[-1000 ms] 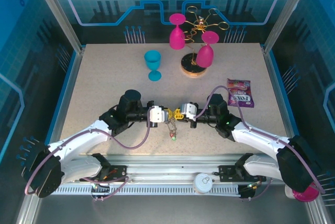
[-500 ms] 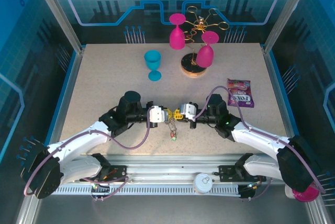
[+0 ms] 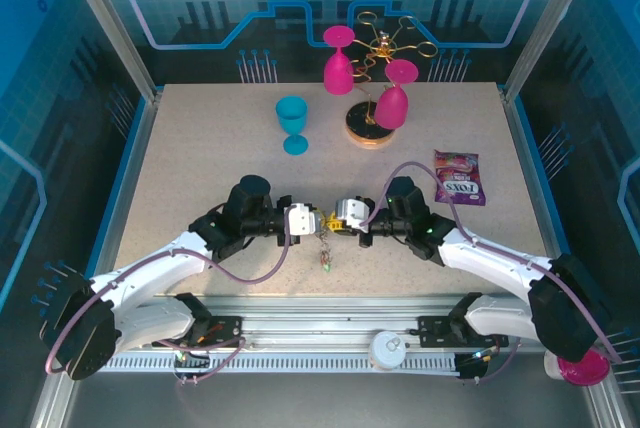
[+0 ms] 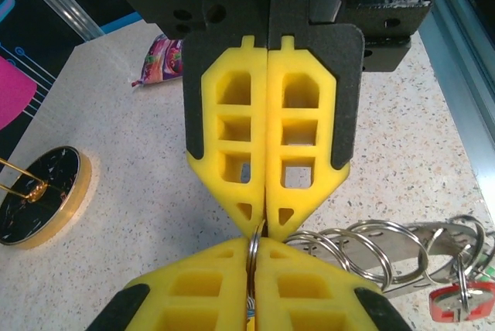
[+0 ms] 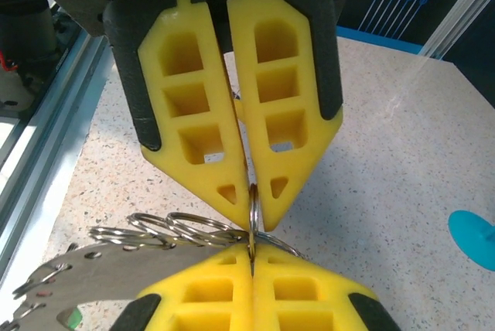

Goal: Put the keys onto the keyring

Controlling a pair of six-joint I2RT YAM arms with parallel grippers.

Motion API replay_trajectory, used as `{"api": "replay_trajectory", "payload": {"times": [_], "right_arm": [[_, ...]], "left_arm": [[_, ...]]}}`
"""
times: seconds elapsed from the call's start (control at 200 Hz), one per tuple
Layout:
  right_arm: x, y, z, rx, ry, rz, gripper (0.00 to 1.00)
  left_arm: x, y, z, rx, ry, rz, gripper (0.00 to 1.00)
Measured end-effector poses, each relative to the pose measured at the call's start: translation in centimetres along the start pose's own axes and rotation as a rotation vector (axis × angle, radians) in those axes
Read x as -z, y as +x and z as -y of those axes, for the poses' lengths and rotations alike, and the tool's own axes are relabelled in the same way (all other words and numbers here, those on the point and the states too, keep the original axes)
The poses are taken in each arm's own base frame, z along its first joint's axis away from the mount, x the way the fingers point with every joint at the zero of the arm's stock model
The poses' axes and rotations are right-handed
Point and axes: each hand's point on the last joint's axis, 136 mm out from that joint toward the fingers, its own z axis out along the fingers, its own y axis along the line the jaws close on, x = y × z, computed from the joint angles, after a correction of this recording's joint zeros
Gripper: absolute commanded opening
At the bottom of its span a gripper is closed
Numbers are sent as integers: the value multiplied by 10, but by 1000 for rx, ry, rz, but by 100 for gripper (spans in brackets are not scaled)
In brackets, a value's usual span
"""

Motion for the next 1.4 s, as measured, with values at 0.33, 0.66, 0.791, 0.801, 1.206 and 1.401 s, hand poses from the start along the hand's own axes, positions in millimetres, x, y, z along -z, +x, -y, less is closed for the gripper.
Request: {"api": "replay_trajectory", "payload": {"times": [0.33, 0.66, 0.791, 0.801, 1.206, 1.401], "right_arm": [[0, 1, -1, 2, -7, -26, 3], [19, -15, 3, 21, 86, 98, 31], [20, -10, 6, -32, 109, 122, 32], [20, -10, 6, -34, 111, 124, 31], [5, -8, 11, -78, 93, 168, 27], [-1, -4, 1, -87, 22, 171, 28]], "left_arm": [[0, 5, 2, -12, 4, -25, 0], [6, 3, -5, 117, -112, 61, 0], [9, 5, -3, 183, -144, 103, 0], [10, 5, -3, 190, -147, 107, 0], [11, 20, 10, 358, -171, 178, 0], [16, 14, 8, 357, -188, 219, 0]]}}
